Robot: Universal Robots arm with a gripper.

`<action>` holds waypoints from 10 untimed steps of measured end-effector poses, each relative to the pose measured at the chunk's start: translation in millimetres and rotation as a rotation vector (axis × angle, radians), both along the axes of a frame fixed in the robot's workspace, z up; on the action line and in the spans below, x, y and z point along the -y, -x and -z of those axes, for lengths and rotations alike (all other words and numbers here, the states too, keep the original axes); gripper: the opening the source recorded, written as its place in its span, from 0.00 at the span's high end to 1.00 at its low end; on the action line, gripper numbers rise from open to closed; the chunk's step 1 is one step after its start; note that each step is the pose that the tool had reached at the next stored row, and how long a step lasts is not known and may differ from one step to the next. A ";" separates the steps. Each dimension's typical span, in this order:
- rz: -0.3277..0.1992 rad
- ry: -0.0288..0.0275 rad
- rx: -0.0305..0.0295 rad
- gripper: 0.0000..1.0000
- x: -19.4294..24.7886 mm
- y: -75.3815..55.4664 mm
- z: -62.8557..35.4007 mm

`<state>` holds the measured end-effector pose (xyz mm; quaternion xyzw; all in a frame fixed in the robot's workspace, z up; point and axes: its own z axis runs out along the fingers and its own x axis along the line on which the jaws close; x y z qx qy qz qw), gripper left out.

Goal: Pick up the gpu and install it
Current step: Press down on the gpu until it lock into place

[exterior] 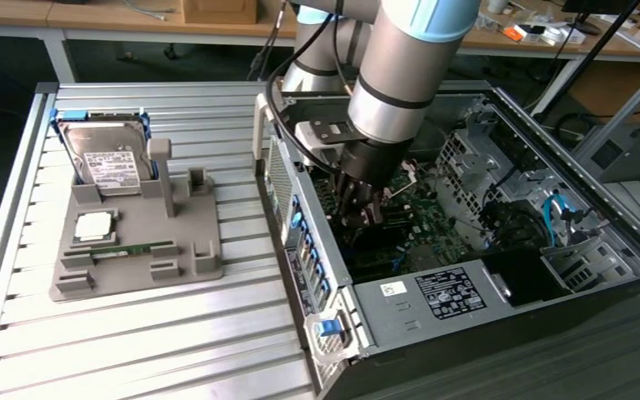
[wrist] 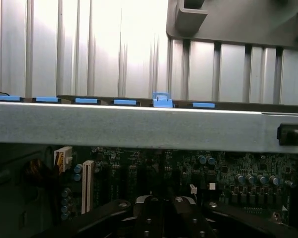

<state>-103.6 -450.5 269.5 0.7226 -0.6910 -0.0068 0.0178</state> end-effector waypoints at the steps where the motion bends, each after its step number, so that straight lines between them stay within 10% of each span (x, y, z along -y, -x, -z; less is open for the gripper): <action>1: -0.001 -0.0002 0.0002 0.89 0.0 -0.1 0.2; 10: -0.002 -0.0015 0.0006 0.89 -0.1 -3.5 -21.1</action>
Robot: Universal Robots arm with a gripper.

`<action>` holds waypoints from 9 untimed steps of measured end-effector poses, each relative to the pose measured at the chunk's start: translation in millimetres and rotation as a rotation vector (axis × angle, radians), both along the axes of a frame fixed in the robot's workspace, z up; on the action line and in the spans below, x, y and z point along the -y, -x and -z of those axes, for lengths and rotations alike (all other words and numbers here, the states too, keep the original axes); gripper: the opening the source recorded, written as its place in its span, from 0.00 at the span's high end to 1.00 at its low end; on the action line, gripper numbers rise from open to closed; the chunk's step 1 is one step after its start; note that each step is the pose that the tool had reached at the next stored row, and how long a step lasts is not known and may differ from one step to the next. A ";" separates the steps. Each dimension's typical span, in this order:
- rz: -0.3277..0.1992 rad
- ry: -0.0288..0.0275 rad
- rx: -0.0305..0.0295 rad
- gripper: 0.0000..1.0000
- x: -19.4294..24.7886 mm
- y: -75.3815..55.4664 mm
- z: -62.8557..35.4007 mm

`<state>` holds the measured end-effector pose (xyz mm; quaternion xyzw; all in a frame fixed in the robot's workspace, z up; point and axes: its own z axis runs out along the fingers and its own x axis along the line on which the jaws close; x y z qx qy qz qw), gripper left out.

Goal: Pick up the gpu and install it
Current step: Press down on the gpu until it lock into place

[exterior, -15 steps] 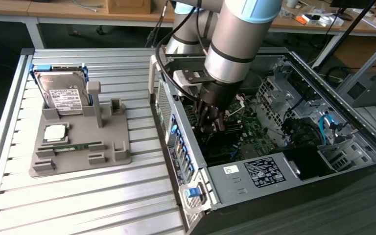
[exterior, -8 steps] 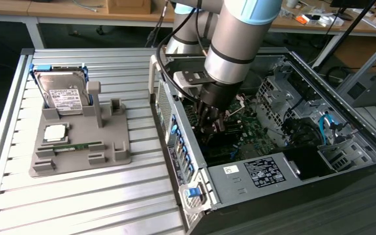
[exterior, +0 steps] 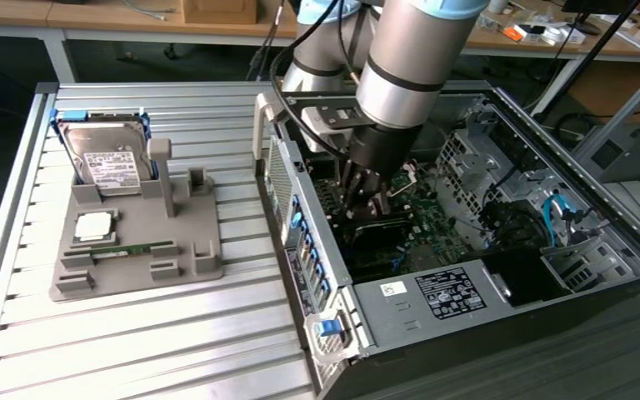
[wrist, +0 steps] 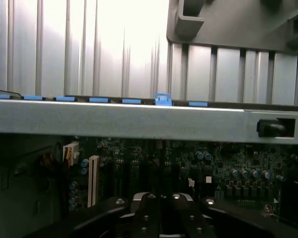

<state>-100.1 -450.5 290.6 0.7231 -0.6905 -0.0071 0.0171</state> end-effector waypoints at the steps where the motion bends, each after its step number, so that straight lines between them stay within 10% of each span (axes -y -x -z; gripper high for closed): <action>1: 0.000 -0.0011 -0.0001 0.89 0.0 -2.3 -0.1; 9: 0.000 -0.0069 -0.0187 0.89 0.0 -42.8 0.0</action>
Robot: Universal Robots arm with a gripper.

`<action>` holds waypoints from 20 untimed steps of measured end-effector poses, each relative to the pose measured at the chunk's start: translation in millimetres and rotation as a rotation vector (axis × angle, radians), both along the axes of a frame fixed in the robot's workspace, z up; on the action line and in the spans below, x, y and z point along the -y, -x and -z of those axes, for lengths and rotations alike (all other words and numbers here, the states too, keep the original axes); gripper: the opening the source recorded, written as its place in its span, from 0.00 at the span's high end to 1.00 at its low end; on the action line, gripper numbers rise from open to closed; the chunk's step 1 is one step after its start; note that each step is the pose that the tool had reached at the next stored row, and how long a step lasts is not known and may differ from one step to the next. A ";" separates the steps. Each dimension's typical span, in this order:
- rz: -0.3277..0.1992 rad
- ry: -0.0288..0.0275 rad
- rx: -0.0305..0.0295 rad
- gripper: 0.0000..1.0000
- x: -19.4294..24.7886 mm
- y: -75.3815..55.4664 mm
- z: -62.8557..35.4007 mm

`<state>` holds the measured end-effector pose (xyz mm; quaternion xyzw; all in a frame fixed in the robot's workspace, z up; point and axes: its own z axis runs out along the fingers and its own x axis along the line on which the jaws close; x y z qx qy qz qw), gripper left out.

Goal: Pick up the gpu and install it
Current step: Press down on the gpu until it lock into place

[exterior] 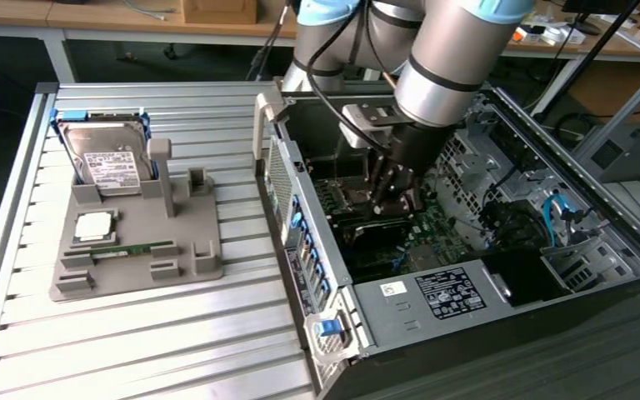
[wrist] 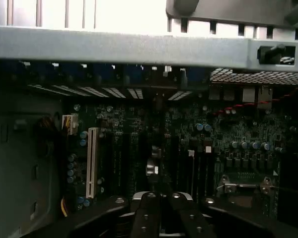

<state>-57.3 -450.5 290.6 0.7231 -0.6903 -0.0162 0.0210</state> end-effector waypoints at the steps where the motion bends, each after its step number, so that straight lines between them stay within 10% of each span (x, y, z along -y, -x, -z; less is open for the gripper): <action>1: 0.000 -0.0003 -0.0023 0.89 0.0 -4.8 0.1; 13: 0.000 -0.0068 -0.0303 0.89 0.1 -63.4 0.0; 20: 0.000 -0.0121 -0.0319 0.89 0.1 -70.4 0.2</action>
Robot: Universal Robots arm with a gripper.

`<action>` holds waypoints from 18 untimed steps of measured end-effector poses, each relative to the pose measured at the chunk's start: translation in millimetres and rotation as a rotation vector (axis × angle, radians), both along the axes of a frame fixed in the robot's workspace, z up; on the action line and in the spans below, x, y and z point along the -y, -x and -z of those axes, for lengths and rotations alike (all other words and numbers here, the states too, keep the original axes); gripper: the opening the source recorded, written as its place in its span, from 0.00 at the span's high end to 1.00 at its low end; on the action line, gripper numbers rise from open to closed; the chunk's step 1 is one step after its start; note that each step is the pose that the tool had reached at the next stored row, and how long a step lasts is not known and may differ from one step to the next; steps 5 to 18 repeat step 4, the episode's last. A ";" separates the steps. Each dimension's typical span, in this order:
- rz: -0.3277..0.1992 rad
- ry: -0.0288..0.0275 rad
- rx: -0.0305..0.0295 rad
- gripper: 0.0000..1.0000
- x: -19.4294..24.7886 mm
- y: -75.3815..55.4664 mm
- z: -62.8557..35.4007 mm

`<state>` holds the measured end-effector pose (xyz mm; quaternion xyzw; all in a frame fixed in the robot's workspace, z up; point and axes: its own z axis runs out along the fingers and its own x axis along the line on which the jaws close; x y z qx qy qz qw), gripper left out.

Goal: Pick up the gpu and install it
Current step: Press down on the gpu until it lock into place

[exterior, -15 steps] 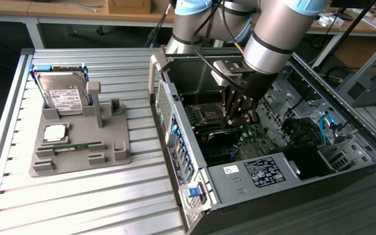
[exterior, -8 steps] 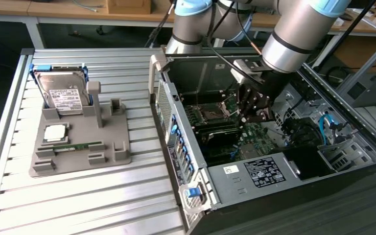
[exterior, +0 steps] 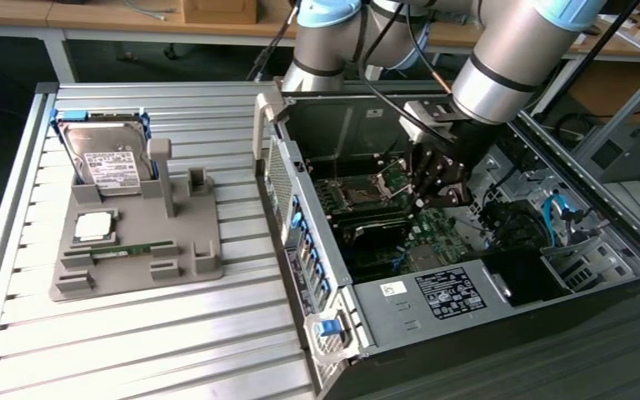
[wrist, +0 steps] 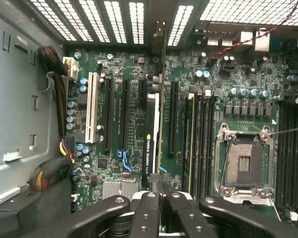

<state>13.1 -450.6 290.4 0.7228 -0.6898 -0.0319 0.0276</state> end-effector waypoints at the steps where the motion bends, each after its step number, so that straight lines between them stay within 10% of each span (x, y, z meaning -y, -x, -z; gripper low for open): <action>1: 0.000 0.0001 0.0000 0.89 0.0 -0.1 -0.1; 18: 0.000 0.0002 0.0000 0.89 0.1 -0.1 -0.1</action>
